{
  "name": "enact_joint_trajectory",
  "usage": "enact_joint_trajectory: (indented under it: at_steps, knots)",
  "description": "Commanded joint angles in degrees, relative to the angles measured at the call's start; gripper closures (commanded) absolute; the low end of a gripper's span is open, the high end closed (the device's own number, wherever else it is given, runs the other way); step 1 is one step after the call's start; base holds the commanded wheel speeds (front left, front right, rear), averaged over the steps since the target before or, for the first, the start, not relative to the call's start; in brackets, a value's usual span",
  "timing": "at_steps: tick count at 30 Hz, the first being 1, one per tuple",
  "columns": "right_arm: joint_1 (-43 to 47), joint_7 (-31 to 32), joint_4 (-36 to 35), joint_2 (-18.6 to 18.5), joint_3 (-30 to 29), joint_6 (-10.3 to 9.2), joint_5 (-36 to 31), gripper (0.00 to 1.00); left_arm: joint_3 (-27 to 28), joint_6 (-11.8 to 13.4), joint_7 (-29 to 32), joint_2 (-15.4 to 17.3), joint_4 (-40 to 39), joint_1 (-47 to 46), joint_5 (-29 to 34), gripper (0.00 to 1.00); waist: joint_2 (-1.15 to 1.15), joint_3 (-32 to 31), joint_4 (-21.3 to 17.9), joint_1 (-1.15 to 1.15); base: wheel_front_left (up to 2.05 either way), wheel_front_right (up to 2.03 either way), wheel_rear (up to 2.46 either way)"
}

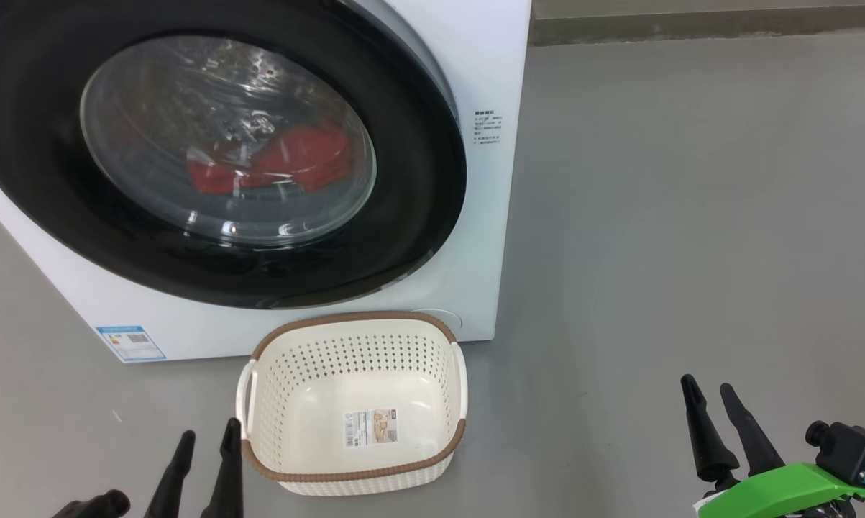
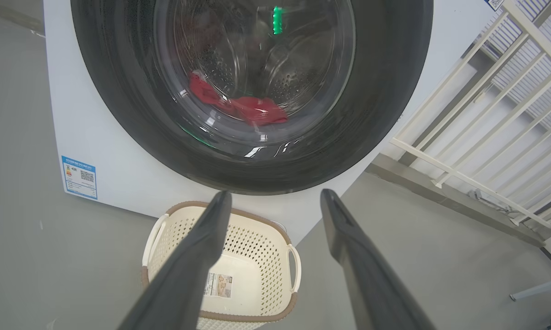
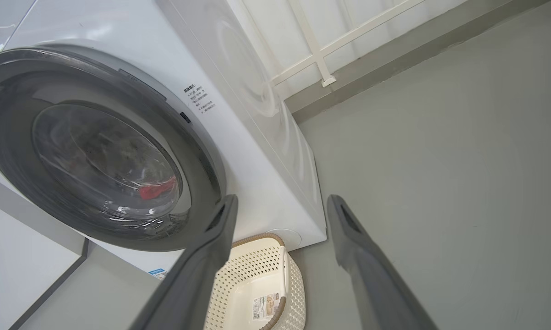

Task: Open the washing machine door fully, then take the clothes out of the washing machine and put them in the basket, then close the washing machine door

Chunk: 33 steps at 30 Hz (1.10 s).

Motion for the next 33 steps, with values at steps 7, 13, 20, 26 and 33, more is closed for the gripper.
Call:
enact_joint_trajectory:
  at_steps: [7,13,20,26,33]
  knots:
    - [-0.33,-1.77,-2.01,-0.99,1.5,0.02,-5.49,0.0,1.15,0.21,-2.04,0.86,-2.41,-0.44,5.72,0.0,0.0,0.07,-0.12,0.0,0.0,0.0,0.0]
    - [-0.05,-2.77,-2.38,-1.13,1.89,0.03,-9.18,0.0,1.2,0.22,-3.04,0.86,-2.73,-0.19,9.77,0.0,0.0,0.3,-0.16,0.0,0.0,0.0,0.0]
    - [0.23,-3.95,-2.8,-1.23,2.19,0.03,-13.48,0.0,1.36,0.22,-4.22,0.89,-3.17,0.08,14.75,0.0,0.0,0.59,-0.29,0.0,0.0,0.0,0.0]
    - [0.52,-4.96,-3.31,-1.17,1.88,0.03,-17.26,0.0,1.34,0.18,-5.23,0.92,-3.28,0.26,18.77,0.0,0.0,0.92,-0.48,0.0,0.0,0.0,0.0]
    - [1.07,-6.31,-3.59,-0.74,1.33,0.03,-22.16,0.0,1.74,0.04,-6.57,0.96,-2.81,0.32,23.15,0.0,0.0,1.47,-0.67,0.0,0.0,0.0,0.0]
